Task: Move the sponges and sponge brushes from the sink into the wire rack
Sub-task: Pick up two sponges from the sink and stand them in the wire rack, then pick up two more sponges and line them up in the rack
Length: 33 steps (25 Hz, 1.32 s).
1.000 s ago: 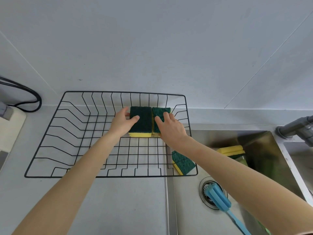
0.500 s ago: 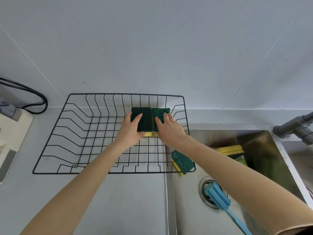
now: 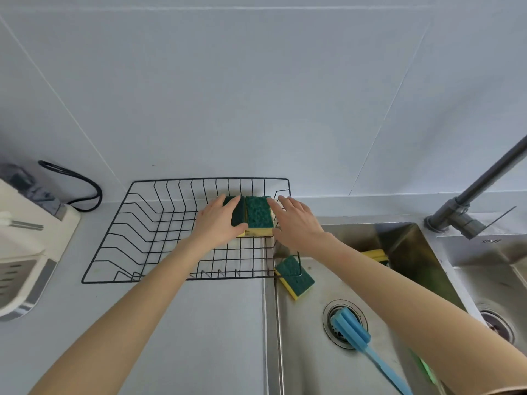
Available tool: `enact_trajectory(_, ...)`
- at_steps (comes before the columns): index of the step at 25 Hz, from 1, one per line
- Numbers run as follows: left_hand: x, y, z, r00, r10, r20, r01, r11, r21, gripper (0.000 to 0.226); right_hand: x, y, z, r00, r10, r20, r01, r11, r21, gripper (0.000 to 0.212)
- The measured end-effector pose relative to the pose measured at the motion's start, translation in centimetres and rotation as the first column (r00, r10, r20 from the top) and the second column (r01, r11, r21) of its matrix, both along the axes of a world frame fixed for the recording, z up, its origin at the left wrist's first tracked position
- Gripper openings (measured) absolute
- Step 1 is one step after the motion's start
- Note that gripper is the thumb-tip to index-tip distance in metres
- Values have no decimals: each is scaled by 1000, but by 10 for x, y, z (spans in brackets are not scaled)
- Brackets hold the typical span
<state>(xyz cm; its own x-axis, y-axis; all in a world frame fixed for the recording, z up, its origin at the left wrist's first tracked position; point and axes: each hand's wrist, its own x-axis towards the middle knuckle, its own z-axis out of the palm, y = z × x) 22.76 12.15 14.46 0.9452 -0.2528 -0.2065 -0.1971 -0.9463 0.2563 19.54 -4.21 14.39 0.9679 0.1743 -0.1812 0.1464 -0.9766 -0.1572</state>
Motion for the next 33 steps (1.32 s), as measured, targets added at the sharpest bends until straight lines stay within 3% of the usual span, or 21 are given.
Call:
enact_trajectory(13,-97,-99,40,989,-97,114,103,993,-54,64,-104,-104,24,998,-63,20,64,996,-54,65)
enact_trajectory(23,-111,-169,9,988,-149,-41,144,984,-105,63,-119,-171,-3,991,-124,-52,118,987,-106,70)
enact_trajectory(33,-100,-188,-77,954,-37,-297,9,995,-95,65,-97,-210,-70,964,-139,-227,111,985,-132,67)
